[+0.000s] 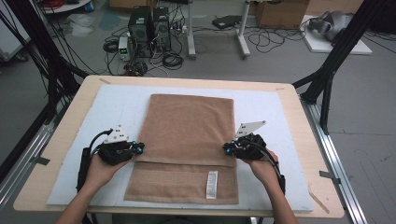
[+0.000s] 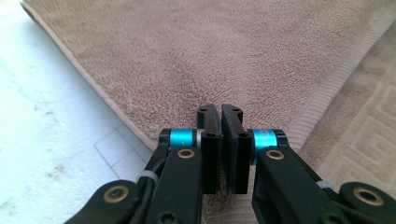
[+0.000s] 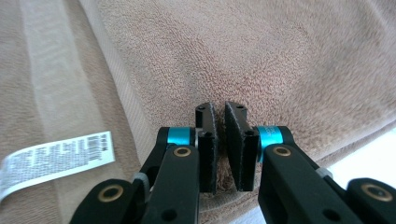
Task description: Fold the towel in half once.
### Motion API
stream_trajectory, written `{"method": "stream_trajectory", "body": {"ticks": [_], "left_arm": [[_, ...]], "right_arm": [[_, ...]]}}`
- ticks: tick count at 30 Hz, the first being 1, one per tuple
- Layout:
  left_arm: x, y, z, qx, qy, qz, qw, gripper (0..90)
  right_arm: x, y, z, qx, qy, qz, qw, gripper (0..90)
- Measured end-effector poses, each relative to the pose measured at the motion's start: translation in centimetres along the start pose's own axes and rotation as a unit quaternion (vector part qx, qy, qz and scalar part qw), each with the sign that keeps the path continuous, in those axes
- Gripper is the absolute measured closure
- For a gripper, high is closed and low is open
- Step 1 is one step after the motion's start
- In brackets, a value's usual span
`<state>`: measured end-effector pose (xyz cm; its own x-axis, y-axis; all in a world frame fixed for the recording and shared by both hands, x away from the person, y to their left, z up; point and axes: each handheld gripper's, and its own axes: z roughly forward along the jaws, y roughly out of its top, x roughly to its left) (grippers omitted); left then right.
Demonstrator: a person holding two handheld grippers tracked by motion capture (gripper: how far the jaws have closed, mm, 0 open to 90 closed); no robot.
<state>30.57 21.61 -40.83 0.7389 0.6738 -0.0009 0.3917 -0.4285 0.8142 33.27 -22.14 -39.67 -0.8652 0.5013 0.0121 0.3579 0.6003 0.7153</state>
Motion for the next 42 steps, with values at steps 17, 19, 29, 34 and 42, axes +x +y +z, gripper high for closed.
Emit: {"method": "stream_trajectory", "body": {"ticks": [17,19,29,34,42], "left_arm": [[-5.0,0.3,-7.4,-0.025,-0.038,0.059,0.9972,79.9],[-5.0,-0.3,-7.4,-0.014,-0.026,0.058,0.9979,62.9],[-3.3,-2.4,-3.5,-0.003,-0.025,0.033,0.9991,60.5],[-3.0,-3.3,-1.0,0.019,-0.024,0.026,0.9992,60.3],[-3.3,-4.6,-0.3,0.032,-0.022,0.045,0.9982,84.8]], "right_arm": [[4.4,0.2,-6.5,-0.028,0.065,-0.052,0.9961,74.3],[4.5,-0.1,-6.9,-0.027,0.064,-0.039,0.9968,62.9],[2.0,-2.3,-2.4,-0.002,0.052,0.004,0.9986,54.0],[1.8,-2.8,-0.3,0.006,0.049,0.012,0.9987,54.2],[3.0,-3.7,2.2,0.015,0.051,0.0,0.9986,68.5]]}}
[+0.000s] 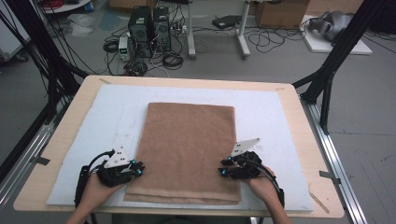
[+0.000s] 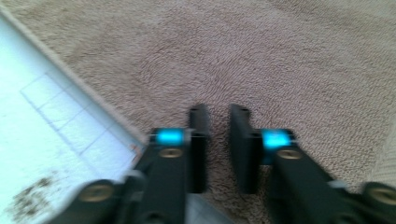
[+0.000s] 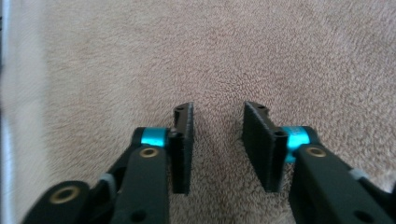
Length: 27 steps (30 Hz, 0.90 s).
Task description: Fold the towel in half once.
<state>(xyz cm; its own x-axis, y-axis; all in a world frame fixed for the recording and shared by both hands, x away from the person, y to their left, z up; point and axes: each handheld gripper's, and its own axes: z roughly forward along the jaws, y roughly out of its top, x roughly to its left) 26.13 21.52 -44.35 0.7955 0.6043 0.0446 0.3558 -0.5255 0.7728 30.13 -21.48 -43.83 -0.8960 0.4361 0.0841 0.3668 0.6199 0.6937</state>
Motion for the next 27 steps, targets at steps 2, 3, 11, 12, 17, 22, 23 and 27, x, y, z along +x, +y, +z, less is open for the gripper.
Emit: {"method": "stream_trajectory", "body": {"ticks": [2,3,11,12,17,22,23,27], "left_arm": [[0.0,0.1,-0.2,0.001,0.001,-0.002,1.0,86.8],[0.0,0.2,-0.5,-0.002,0.002,-0.004,1.0,87.0],[-0.7,0.7,-2.7,0.004,0.003,0.006,1.0,83.7],[-0.7,0.4,-2.5,0.012,0.013,0.006,0.9998,75.2],[-0.7,-0.9,-1.8,0.01,0.006,-0.013,0.9998,64.2],[-0.6,-1.1,-1.6,0.009,0.004,-0.016,0.9998,60.9],[-0.5,-1.1,-1.6,0.011,0.003,-0.017,0.9998,59.8],[-0.2,-0.6,-1.6,0.003,0.003,-0.021,0.9998,56.3]], "right_arm": [[-0.2,0.0,0.0,-0.001,0.003,0.004,1.0,74.2],[-0.2,0.1,0.0,0.001,0.004,0.005,1.0,75.1],[0.8,0.8,-0.7,0.006,0.008,-0.01,0.9999,68.7],[0.8,0.7,-0.6,0.005,0.008,-0.009,0.9999,68.5],[1.5,0.6,-0.6,0.001,0.018,-0.015,0.9997,67.1],[1.5,0.1,-0.1,0.007,0.022,-0.012,0.9997,64.5],[1.4,0.1,-0.1,0.004,0.024,-0.009,0.9997,63.0],[1.3,0.2,0.0,-0.006,0.035,-0.002,0.9994,52.5]]}}
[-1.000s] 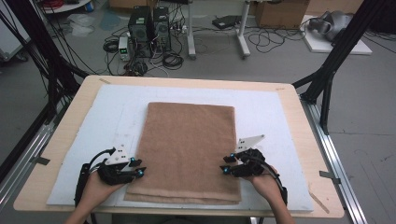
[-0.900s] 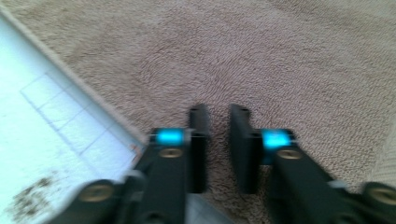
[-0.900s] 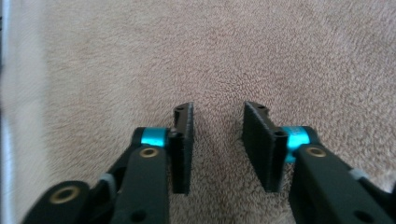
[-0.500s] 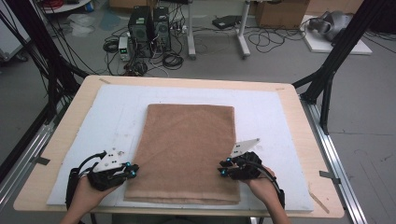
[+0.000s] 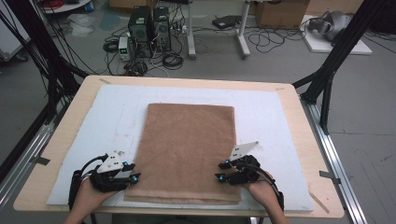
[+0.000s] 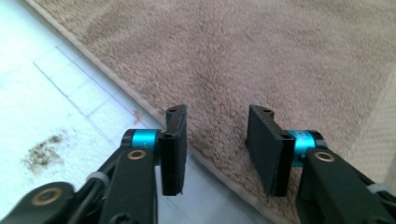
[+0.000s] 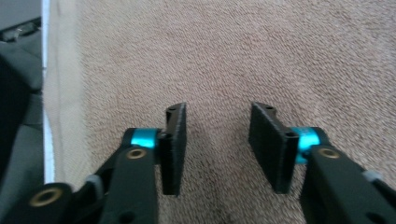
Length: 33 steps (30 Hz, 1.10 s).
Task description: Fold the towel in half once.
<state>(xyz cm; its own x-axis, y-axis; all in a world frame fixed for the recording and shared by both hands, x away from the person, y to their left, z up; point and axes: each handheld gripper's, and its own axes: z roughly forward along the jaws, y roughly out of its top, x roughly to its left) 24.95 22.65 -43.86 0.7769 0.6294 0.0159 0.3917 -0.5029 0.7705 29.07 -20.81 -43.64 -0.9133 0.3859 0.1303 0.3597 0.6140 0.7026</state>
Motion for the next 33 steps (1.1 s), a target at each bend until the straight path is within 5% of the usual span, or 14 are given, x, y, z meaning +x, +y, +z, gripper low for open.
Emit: {"method": "stream_trajectory", "body": {"ticks": [14,33], "left_arm": [[1.6,1.6,-0.1,-0.037,0.011,-0.049,0.9981,39.5],[2.2,3.5,0.2,-0.053,0.017,-0.048,0.9973,33.3]], "right_arm": [[-2.0,1.3,-0.8,-0.042,-0.039,0.025,0.998,25.0],[-3.1,2.4,-2.7,-0.06,-0.071,0.039,0.995,21.8]]}}
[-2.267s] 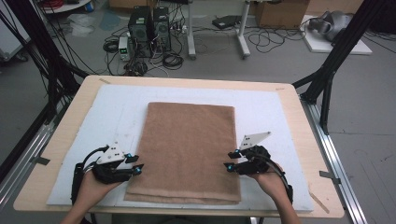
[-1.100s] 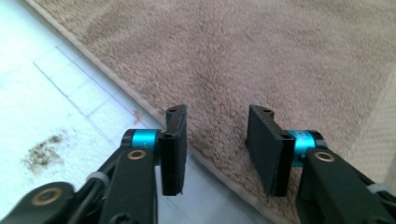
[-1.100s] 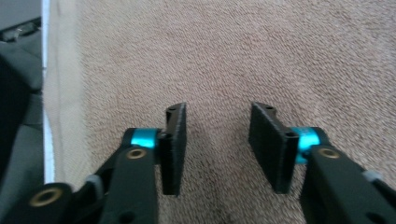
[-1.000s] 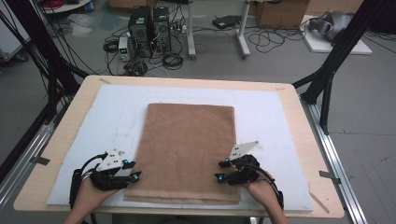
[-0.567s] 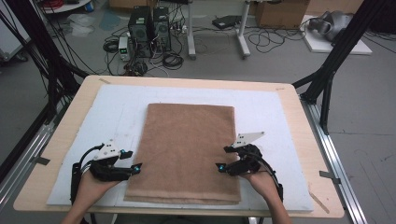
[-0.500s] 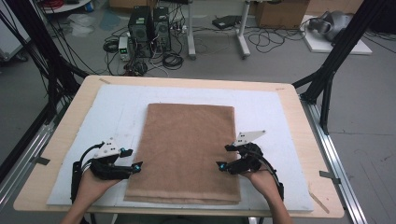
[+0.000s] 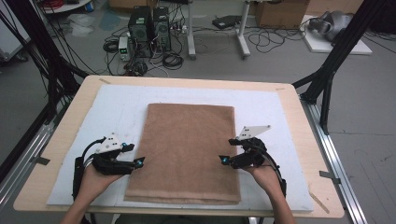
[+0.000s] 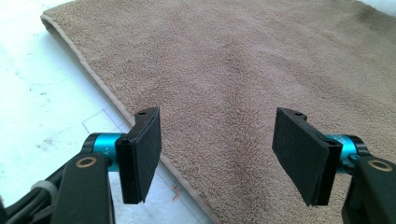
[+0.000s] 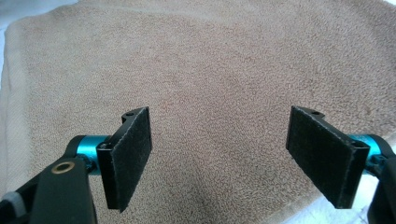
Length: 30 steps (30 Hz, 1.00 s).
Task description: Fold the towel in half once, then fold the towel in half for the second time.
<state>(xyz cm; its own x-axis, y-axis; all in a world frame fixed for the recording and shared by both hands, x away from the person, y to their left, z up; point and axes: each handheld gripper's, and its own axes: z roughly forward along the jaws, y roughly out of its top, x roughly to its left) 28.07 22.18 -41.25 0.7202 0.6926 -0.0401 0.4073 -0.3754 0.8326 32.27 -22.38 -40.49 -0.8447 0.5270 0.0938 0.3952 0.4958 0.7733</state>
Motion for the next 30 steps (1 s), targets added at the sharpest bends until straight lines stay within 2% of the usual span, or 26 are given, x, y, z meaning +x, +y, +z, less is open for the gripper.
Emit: {"method": "stream_trajectory", "body": {"ticks": [13,17,19,25,30], "left_arm": [[0.0,0.2,0.0,-0.003,-0.003,0.003,1.0,33.3],[0.3,0.3,0.0,-0.003,-0.002,0.001,1.0,33.4],[0.6,0.5,0.1,-0.008,-0.003,-0.007,0.9999,33.4],[1.3,1.7,0.1,-0.003,0.002,0.001,1.0,33.2],[2.4,3.4,0.4,0.001,0.014,0.0,0.9999,33.4]], "right_arm": [[0.0,0.3,0.1,0.008,0.0,-0.004,1.0,21.8],[-0.1,0.4,0.1,0.007,-0.003,-0.004,1.0,21.8],[-0.2,0.4,0.1,0.009,-0.003,-0.004,0.9999,21.8],[-0.8,0.9,-0.2,0.013,-0.01,-0.004,0.9999,21.8],[-1.9,2.3,-0.8,0.014,-0.026,-0.009,0.9995,21.9]]}}
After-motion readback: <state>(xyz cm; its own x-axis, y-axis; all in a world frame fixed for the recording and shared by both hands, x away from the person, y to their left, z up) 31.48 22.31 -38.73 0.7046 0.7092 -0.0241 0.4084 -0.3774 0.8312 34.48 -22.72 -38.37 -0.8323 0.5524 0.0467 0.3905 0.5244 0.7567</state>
